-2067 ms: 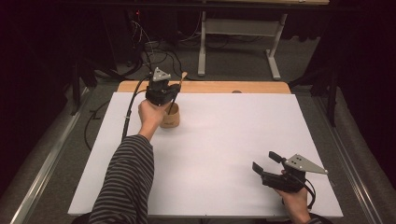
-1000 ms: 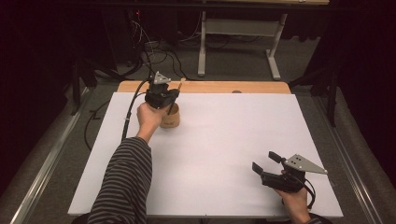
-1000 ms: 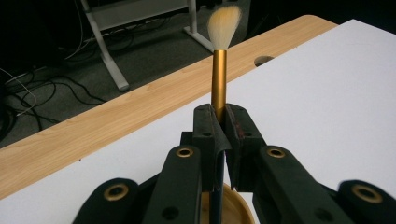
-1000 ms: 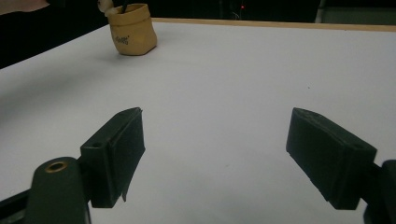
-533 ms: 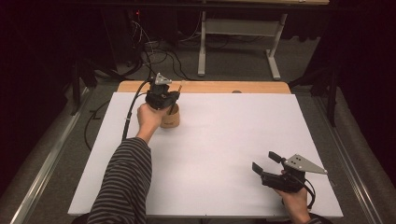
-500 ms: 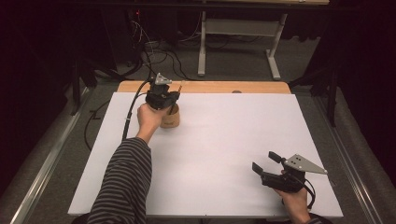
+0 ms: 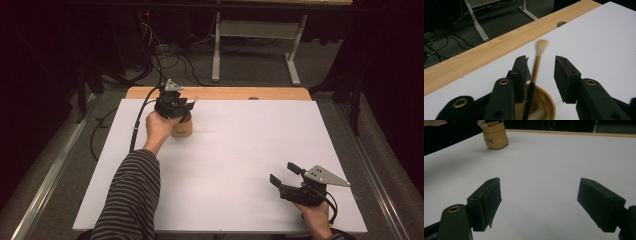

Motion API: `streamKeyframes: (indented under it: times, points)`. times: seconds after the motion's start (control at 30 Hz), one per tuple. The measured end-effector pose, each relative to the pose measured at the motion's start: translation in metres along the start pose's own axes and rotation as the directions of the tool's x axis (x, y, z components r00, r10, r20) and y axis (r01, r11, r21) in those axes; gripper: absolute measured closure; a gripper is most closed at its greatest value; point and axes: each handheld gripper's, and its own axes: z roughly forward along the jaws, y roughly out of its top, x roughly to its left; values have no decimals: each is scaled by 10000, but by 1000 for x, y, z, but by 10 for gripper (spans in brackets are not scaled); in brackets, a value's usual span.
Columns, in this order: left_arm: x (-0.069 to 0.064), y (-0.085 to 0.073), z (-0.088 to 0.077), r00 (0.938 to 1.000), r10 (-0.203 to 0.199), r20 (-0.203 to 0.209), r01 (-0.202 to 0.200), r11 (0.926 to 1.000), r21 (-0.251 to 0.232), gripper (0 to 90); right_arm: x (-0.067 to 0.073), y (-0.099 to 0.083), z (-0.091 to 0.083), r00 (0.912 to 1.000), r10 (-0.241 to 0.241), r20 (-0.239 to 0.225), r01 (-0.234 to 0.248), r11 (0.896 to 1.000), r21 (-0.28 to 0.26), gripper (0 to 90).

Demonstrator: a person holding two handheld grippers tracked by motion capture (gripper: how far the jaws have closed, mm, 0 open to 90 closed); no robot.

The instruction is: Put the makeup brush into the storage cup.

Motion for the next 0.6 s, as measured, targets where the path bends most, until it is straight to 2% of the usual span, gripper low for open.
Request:
streamKeyframes:
  times: [0.1, 0.3, 0.6]
  points:
    - [1, 0, -2, 9994, -346, 97, 346, 9994, 24, 567, 1, 0, 0, 10000, 27, 14, -27, 10000, -4, 209]
    - [0, 2, -6, 9981, -582, 183, 581, 9983, 32, 476, 1, 0, 0, 10000, -20, 32, 20, 10000, 6, 209]
    - [-5, 3, -8, 9990, -412, 151, 410, 9990, 158, 433, 1, 0, 1, 10000, 6, 17, -6, 10000, 26, 209]
